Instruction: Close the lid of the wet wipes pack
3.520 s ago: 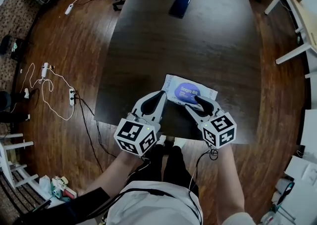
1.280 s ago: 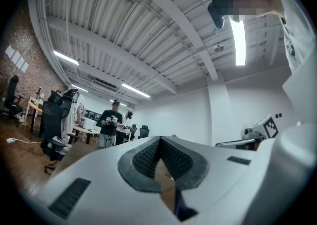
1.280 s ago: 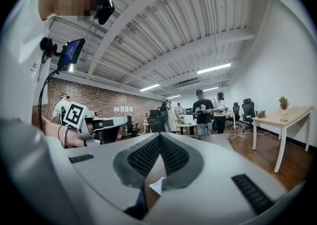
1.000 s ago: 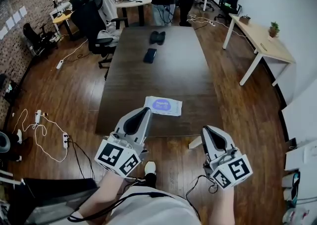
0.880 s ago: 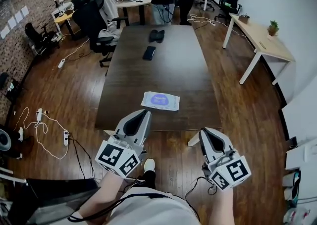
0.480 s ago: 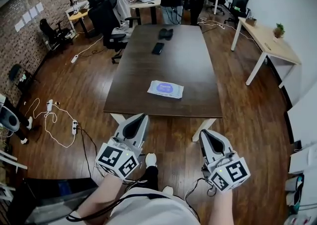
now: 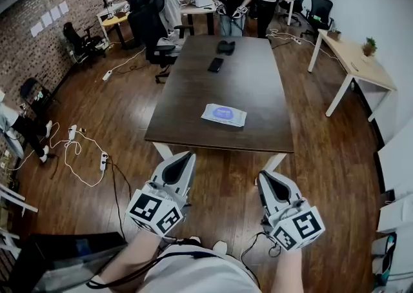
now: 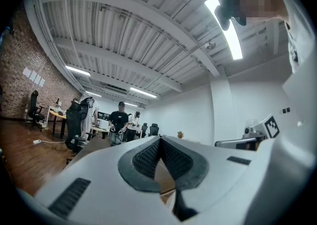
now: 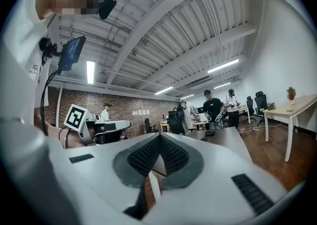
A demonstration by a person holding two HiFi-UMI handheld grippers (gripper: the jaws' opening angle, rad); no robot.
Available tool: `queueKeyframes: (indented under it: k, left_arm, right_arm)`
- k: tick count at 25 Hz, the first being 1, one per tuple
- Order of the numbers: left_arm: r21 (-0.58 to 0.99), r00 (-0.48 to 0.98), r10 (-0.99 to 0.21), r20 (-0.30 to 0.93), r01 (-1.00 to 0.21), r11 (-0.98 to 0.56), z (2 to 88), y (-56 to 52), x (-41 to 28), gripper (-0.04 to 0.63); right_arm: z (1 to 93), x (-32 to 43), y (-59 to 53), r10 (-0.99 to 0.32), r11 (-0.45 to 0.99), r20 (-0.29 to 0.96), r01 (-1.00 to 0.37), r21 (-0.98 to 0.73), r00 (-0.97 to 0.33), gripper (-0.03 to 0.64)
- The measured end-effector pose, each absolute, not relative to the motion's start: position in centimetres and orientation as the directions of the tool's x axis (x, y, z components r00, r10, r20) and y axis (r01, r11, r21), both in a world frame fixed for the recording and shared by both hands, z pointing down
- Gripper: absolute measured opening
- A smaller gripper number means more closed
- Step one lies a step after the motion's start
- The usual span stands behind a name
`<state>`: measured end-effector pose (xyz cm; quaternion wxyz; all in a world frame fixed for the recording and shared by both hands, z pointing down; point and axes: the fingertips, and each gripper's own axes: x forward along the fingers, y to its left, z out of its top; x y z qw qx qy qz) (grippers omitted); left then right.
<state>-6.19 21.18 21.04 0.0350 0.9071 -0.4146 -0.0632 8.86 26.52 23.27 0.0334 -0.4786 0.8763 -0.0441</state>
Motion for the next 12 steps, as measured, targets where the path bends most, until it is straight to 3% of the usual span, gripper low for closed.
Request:
queueKeyframes:
  k: [12]
  left_arm:
    - [0.141,0.652,-0.753,-0.087,-0.741,-0.657,20.6,20.5,-10.2,-0.002]
  right_arm:
    - [22.0,4.7,26.0,-0.846,0.532,-0.009,-0.843,-0.082,-0.533,0.008]
